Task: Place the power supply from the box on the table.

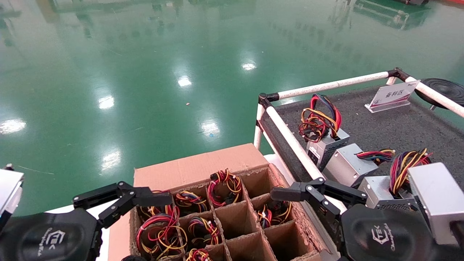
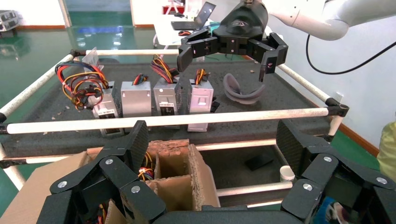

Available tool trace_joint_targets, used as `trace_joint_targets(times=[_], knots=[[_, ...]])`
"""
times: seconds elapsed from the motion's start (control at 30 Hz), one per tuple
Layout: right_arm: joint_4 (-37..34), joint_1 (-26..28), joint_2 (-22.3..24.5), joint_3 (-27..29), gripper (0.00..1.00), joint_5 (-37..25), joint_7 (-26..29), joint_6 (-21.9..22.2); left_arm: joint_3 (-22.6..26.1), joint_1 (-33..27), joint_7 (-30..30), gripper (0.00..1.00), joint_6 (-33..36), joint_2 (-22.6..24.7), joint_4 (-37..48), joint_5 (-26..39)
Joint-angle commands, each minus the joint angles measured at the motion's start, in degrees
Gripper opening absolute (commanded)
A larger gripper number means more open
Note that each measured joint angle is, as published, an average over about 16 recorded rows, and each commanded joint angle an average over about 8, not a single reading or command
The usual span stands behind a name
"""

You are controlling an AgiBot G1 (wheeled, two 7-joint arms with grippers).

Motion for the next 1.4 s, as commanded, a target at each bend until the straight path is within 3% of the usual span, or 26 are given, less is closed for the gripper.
trace_joint_targets(times=[0.03, 0.37, 0.4, 0.63, 0.67, 1.4], knots=[[0.0, 0.0, 0.0, 0.0, 1.0, 0.0, 0.0, 0.0, 0.0, 0.0, 0.0, 1.0, 0.0, 0.0, 0.0, 0.0], [0.0, 0.0, 0.0, 0.0, 1.0, 0.0, 0.0, 0.0, 0.1, 0.0, 0.0, 1.0, 0.0, 0.0, 0.0, 0.0], [0.0, 0.0, 0.0, 0.0, 1.0, 0.0, 0.0, 0.0, 0.1, 0.0, 0.0, 0.92, 0.0, 0.0, 0.0, 0.0], [0.0, 0.0, 0.0, 0.0, 1.0, 0.0, 0.0, 0.0, 0.1, 0.0, 0.0, 0.05, 0.0, 0.0, 0.0, -0.1], [0.0, 0.0, 0.0, 0.0, 1.0, 0.0, 0.0, 0.0, 0.1, 0.0, 0.0, 0.0, 0.0, 0.0, 0.0, -0.1], [0.0, 0.0, 0.0, 0.0, 1.0, 0.0, 0.0, 0.0, 0.1, 0.0, 0.1, 0.0, -0.1, -0.1, 0.0, -0.1]])
